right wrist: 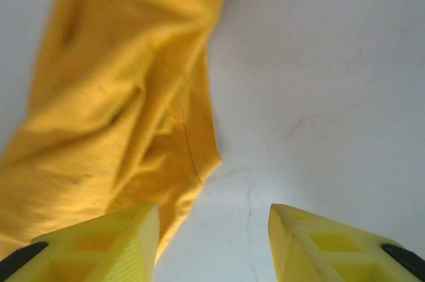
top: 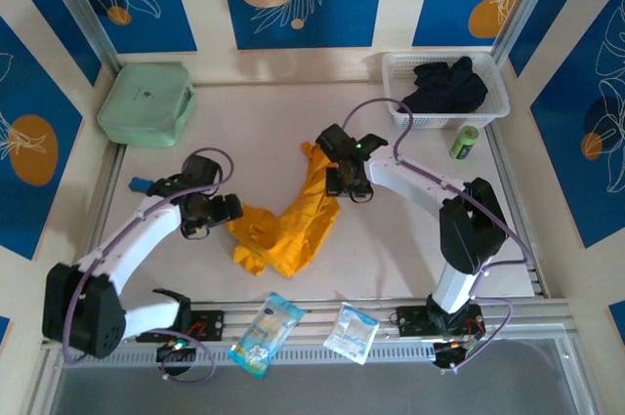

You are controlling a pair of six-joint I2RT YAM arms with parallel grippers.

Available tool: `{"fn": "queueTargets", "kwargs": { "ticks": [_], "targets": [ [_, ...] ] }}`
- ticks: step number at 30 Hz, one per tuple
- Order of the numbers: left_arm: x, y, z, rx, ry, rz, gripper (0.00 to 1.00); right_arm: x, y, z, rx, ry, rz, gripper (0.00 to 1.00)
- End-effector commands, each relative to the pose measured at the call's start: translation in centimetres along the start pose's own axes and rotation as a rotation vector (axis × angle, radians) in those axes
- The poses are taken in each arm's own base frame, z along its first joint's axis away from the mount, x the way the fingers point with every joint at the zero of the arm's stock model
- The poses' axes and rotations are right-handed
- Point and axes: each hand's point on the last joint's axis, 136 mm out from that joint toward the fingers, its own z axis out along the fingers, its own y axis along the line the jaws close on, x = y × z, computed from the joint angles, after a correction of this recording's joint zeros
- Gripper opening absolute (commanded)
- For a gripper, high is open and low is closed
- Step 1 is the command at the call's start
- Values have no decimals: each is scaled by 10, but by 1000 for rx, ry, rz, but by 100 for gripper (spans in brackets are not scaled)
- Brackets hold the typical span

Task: Fold and stack the t-shirts

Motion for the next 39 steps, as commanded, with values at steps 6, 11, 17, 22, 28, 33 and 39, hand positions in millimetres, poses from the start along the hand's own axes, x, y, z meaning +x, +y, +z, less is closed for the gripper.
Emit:
{"fn": "queueTargets", "kwargs": {
  "ticks": [6,11,17,22,28,33,39],
  "targets": [
    [-30,-25,30,129,-75,-46,89,17,14,50,-6,57,103,47],
    [-41,-25,44,115,-102,-52,88,28,22,71,6,99,130,49],
    [-34,-32,79,139,-28,-54,67,52,19,90,61,160,143,38],
    [-40,-38,85,157,-35,-55,11,60,3,95,101,171,166,0],
    [-68,-42,44,138,-148,-20,0,47,-50,62,243,108,165,0],
    [-98,-52,-9,105,-229,65,0,42,-111,24,389,57,192,0],
    [-123,-75,-22,120,-214,131,18,36,-156,11,456,45,251,0]
  ]
}}
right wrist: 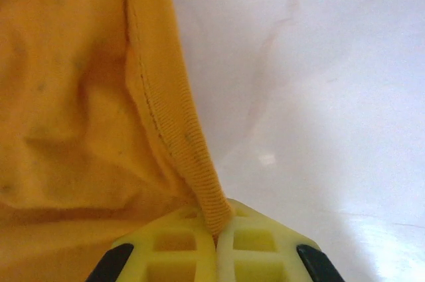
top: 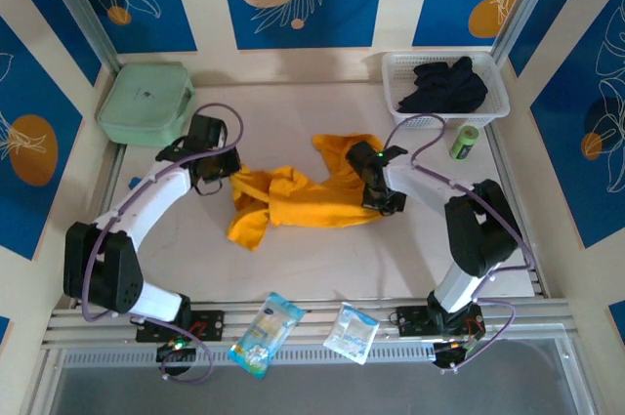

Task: Fold and stack the t-shirts

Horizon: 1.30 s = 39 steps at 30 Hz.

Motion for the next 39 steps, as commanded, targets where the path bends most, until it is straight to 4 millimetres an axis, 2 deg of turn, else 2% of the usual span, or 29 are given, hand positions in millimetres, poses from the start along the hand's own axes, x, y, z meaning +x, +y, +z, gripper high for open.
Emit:
{"fn": "queueTargets", "kwargs": {
  "ticks": [1,2,5,6,8,9,10,12,13,15,19,21,23,26,29,34,39],
  "targets": [
    [7,4,12,-35,93,55,29,-2,-35,6,112,3,-12,0],
    [6,-3,18,-5,101,60,44,-6,-38,7,117,-1,-4,0],
    [0,-14,28,39,94,68,76,-19,-47,11,152,-12,18,0],
    [-1,-14,30,34,88,72,83,-24,-50,12,166,-16,24,0],
    [-4,-11,29,18,79,82,90,-33,-54,11,193,-25,26,0],
    [-3,-11,26,11,79,85,93,-37,-55,8,204,-29,24,6],
    [-1,-10,24,9,81,85,95,-38,-54,5,204,-29,20,17],
    [8,-5,19,9,93,81,95,-40,-45,-5,178,-41,2,43],
    [15,-2,18,3,105,74,95,-39,-39,-10,162,-48,-11,52],
    [32,6,15,-6,133,59,95,-34,-25,-23,120,-57,-35,63],
    [69,27,14,-39,186,2,94,-10,20,-50,13,-74,-124,68],
    [81,36,16,-51,191,-24,93,7,53,-59,-68,-60,-194,65],
    [85,45,21,-83,183,-36,92,29,93,-64,-164,-23,-269,60],
    [70,46,27,-117,161,-21,91,54,142,-65,-266,18,-351,55],
    [42,41,38,-143,129,6,90,70,176,-58,-292,54,-401,50],
    [9,32,65,-153,130,10,89,84,201,-40,-264,80,-434,51],
    [-1,29,101,-154,164,8,88,94,207,-25,-244,111,-440,50]
  ]
}}
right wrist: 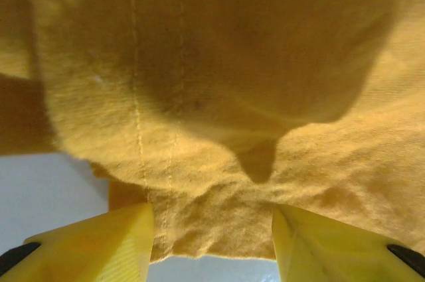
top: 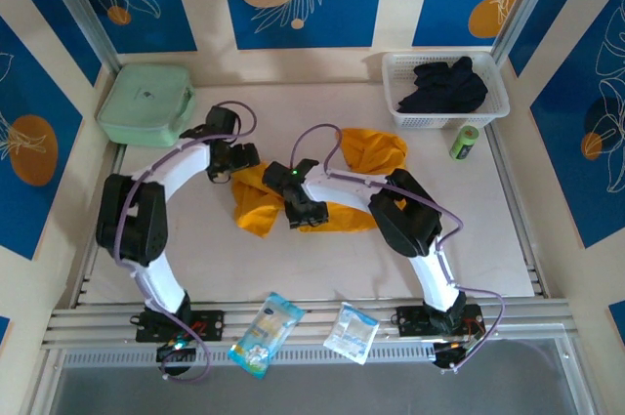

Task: Fold and stack the t-shirts

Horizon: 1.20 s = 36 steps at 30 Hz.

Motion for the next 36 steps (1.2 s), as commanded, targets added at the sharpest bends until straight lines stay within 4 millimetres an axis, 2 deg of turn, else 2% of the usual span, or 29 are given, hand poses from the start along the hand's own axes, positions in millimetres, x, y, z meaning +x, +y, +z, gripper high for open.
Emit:
{"fn": "queueTargets", "kwargs": {
  "ticks": [1,4,6,7,11,14,15,21,26,31,34,36],
  "targets": [
    [-7,5,23,-29,30,17,87,4,13,-1,-36,28,13,49],
    [-13,5,40,-44,44,16,82,8,19,3,-39,37,2,47],
    [-17,4,47,-46,45,12,74,11,22,7,-38,47,-2,39],
    [-19,3,50,-46,44,11,68,11,23,8,-37,48,-2,33],
    [-27,0,55,-49,39,17,21,12,19,13,-30,58,8,12],
    [-36,-1,51,-59,28,31,4,10,11,10,-31,50,20,0],
    [-39,-2,49,-59,22,36,1,10,9,9,-35,46,25,0],
    [-70,-14,17,-54,-54,85,0,5,-12,-15,-59,-2,48,0],
    [-106,-30,-23,-39,-150,150,0,1,-32,-56,-103,-81,45,0],
    [-137,-42,-68,-27,-239,198,0,0,-67,-93,-123,-146,72,0],
    [-144,-45,-99,-29,-282,217,0,3,-89,-109,-148,-177,93,0],
    [-140,-44,-120,-36,-302,226,0,7,-101,-116,-178,-189,99,0]
  ]
}}
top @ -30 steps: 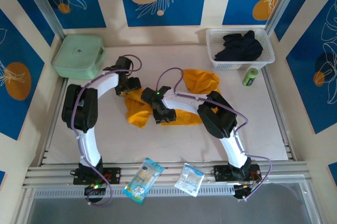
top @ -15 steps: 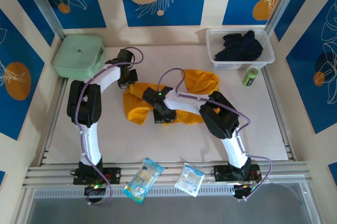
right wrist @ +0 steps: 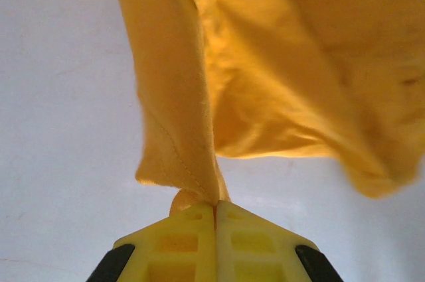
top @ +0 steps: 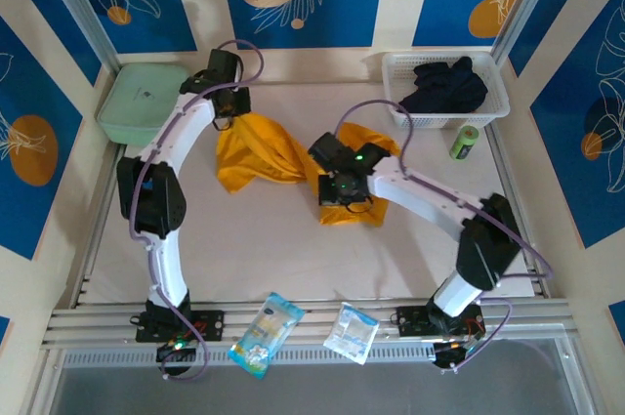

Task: Fold and stack the t-shirts

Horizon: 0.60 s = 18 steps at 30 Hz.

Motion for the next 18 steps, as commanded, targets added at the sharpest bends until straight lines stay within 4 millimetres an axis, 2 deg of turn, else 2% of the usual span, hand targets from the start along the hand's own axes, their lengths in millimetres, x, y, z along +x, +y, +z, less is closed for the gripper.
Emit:
{"fn": "queueTargets", "kwargs": {
  "ticks": [1,4,6,11,14,18],
  "targets": [
    [-12,11,-61,-38,-55,40,1,13,-24,-11,-2,29,-18,0],
    [10,13,-88,-36,-47,31,2,19,-30,-15,-57,27,-14,0],
    [33,16,-107,-37,-40,14,4,24,-33,-14,-91,36,-8,0],
    [111,25,-138,-36,17,-35,10,33,-33,-11,-129,51,-12,0],
    [164,36,-145,-68,92,-47,11,35,-28,-9,-161,61,-23,0],
    [238,54,-138,-139,218,-88,12,37,-21,-7,-181,70,-44,0]
  ]
}}
